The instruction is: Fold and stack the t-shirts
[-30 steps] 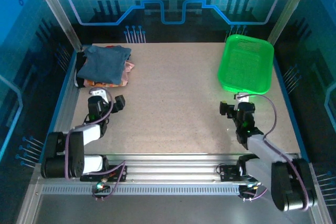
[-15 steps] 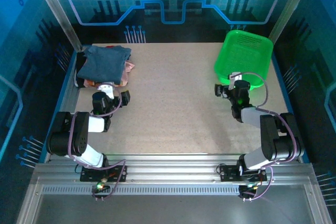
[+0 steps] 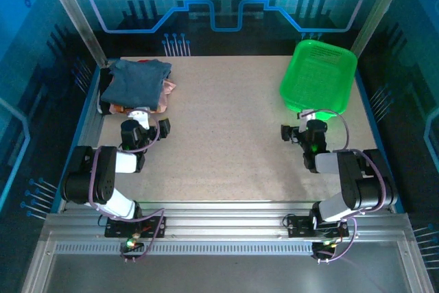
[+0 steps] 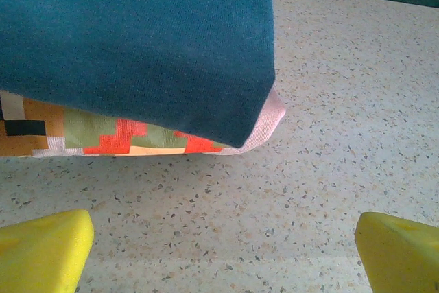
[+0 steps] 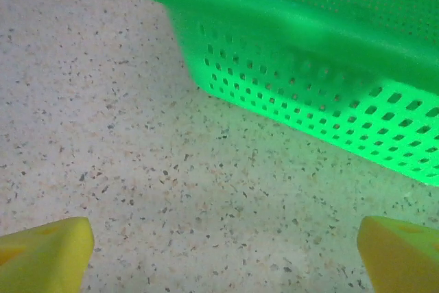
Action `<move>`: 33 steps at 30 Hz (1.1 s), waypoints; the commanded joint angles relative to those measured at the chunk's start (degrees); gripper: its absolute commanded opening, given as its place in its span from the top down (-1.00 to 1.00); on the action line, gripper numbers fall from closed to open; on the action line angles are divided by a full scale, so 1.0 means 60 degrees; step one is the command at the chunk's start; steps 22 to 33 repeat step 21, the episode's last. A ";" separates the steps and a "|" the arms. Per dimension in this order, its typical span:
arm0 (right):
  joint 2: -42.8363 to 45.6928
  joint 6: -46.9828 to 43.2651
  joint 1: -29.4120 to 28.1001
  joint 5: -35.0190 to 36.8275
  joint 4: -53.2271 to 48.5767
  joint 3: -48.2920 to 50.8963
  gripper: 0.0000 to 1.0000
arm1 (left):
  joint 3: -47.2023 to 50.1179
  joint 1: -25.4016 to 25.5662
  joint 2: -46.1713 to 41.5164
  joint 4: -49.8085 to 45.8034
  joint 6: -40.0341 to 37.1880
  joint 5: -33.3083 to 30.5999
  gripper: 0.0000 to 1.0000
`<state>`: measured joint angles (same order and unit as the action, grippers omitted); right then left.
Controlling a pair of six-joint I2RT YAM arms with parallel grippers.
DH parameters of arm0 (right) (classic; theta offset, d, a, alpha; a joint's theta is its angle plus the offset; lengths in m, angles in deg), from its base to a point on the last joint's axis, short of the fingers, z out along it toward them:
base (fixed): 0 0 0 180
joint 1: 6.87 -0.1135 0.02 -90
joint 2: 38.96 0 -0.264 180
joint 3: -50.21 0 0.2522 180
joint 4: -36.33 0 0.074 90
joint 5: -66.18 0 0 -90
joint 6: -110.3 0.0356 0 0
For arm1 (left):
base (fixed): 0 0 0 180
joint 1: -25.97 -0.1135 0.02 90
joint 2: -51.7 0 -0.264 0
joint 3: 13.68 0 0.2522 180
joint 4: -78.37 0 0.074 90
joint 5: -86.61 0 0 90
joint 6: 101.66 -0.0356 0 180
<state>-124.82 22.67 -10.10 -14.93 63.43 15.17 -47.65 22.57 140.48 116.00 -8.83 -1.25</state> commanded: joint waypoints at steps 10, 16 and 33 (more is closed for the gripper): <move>-0.0045 -0.0190 -0.0349 0.0694 0.0790 -0.0384 -0.99 | -0.0164 0.0083 -0.0030 0.0319 -0.0164 -0.0084 -0.98; -0.0032 -0.0094 -0.0265 0.0609 0.0734 -0.0395 -0.99 | -0.0170 0.0083 -0.0030 0.0334 -0.0163 -0.0077 -0.98; -0.0030 -0.0106 -0.0250 0.0565 0.0763 -0.0379 -0.99 | -0.0162 0.0083 -0.0030 0.0326 -0.0153 -0.0077 -0.98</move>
